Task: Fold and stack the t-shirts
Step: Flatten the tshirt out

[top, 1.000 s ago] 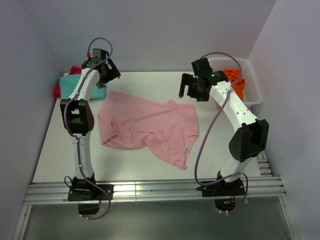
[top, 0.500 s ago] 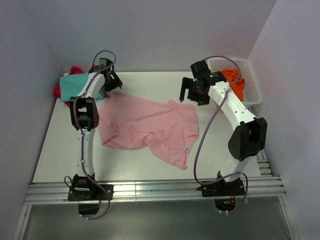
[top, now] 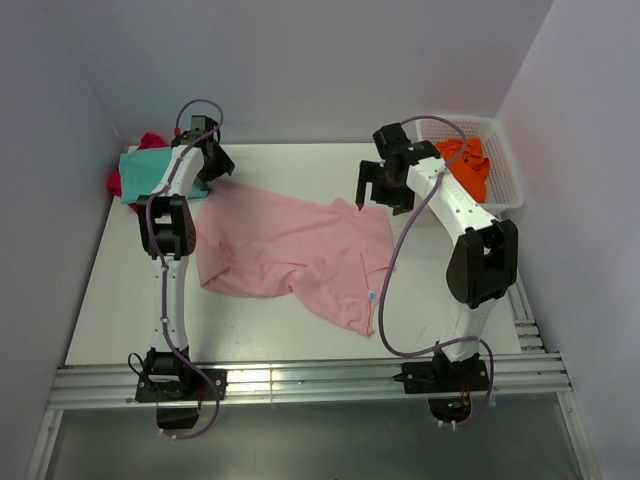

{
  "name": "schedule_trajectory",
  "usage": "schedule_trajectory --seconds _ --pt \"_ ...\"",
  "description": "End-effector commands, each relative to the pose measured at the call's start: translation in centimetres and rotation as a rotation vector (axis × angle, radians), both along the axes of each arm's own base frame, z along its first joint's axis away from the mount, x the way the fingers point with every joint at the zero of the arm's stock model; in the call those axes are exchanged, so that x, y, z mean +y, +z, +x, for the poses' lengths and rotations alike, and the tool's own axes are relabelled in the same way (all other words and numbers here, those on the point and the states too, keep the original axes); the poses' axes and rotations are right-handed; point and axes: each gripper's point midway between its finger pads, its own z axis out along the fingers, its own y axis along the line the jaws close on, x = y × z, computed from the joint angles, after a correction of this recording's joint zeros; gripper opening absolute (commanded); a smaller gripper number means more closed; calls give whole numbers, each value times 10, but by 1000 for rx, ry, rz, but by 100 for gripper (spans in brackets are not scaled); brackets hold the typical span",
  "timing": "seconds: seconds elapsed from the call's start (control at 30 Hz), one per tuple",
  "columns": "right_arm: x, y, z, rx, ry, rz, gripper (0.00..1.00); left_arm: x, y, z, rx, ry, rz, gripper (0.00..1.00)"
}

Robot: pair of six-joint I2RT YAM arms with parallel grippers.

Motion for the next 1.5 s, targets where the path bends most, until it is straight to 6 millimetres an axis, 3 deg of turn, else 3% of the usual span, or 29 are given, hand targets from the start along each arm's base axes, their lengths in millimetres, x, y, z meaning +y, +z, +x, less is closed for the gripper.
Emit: schedule_trajectory --seconds 0.0,0.1,0.17,0.23,0.33,0.37,0.4,0.43,0.67,0.77,0.83,0.9,1.07,1.13,1.2,1.23,1.27,1.47 --pt "-1 13 8 -31 8 -1 96 4 -49 -16 114 -13 26 73" --pt "-1 11 6 -23 10 1 96 1 -63 -27 161 -51 40 61" --pt "-2 8 4 -18 10 0 96 -2 -60 -25 154 -67 37 61" --pt "-3 9 3 -20 9 3 96 0 -57 -26 153 -69 46 47" --pt "-7 9 1 -23 1 5 96 4 -62 -29 168 -73 40 36" --pt "-11 9 1 -21 -5 4 96 7 -64 -31 176 -70 39 26" --pt "-13 7 1 -18 -11 4 96 7 -64 -32 178 -71 30 6" --pt "-14 7 1 -20 -14 4 96 8 -65 -32 179 -71 26 0" --pt "-23 6 13 -21 -46 13 96 -4 -58 -28 152 -91 -41 0" --pt "-16 8 25 -29 -47 65 96 -11 -23 -24 92 -98 -66 0" --pt "-9 12 39 -45 -46 92 96 -17 -16 -32 95 -110 -71 0" --pt "-2 -9 52 4 -49 110 97 -22 3 -37 78 -123 -73 0" --pt "8 -42 94 40 -63 120 96 -34 4 -74 159 -179 -30 0" --pt "4 -51 107 27 -87 113 96 -41 -3 -91 202 -203 -23 0" --pt "0 -62 119 9 -108 120 96 -45 4 -100 201 -214 -29 0" --pt "-3 -68 119 14 -119 117 96 -50 -1 -111 222 -229 -44 0" --pt "-6 -75 120 22 -132 106 96 -51 8 -110 195 -231 -48 0" --pt "-5 -112 114 80 -174 109 96 -50 13 -125 206 -256 -45 0"
